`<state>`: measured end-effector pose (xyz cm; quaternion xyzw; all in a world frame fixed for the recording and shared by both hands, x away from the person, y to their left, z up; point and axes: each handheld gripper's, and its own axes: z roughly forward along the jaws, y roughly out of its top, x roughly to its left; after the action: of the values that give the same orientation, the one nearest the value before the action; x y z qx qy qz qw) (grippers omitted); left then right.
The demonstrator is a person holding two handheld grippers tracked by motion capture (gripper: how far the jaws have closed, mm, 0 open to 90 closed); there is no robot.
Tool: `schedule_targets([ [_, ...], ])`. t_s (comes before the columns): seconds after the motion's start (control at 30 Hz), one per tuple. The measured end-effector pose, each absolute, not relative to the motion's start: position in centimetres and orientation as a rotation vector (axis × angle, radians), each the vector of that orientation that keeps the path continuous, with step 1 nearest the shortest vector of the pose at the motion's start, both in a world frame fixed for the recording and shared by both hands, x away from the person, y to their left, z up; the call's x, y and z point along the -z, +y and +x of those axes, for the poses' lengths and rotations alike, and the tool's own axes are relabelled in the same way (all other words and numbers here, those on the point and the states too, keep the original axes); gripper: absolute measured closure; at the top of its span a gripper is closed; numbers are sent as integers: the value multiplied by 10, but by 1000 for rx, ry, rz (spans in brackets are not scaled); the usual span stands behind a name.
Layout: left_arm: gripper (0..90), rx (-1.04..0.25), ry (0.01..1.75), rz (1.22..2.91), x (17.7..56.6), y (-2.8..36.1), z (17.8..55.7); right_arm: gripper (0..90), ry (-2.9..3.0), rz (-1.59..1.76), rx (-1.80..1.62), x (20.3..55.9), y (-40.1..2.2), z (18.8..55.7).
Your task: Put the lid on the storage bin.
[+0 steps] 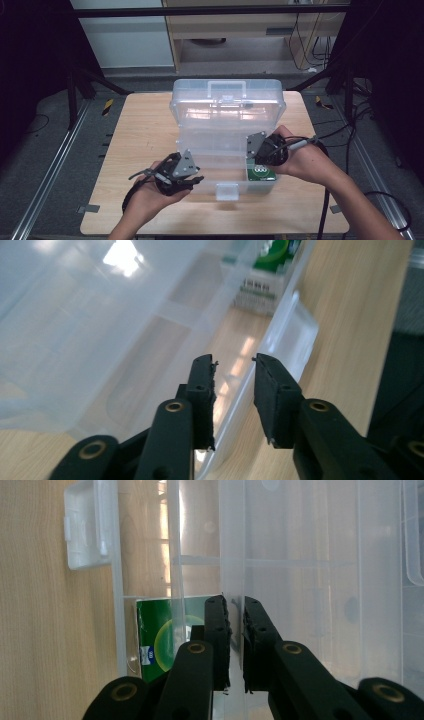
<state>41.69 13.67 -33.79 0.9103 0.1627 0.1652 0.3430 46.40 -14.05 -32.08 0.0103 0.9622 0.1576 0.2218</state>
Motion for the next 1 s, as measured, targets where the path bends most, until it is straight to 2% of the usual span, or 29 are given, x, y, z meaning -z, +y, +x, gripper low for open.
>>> schedule_targets([
  [0.07, 741, -463, 456, 2345, 328, 146, 424, 831, 2658, 35, -432, 321, -141, 463],
  [0.17, 808, -427, 535, 2279, 315, 164, 444, 829, 2654, 30, -436, 321, -141, 463],
  [0.33, 894, -454, 702, 2167, 300, 190, 474, 823, 2647, 23, -431, 322, -140, 462],
  [0.53, 897, -391, 778, 2072, 288, 202, 494, 820, 2644, 18, -422, 323, -139, 461],
  [0.67, 899, -413, 801, 2045, 282, 202, 501, 809, 2636, 28, -412, 324, -138, 460],
  [1.0, 899, -317, 855, 1990, 280, 203, 515, 807, 2633, 24, -403, 325, -138, 458],
])
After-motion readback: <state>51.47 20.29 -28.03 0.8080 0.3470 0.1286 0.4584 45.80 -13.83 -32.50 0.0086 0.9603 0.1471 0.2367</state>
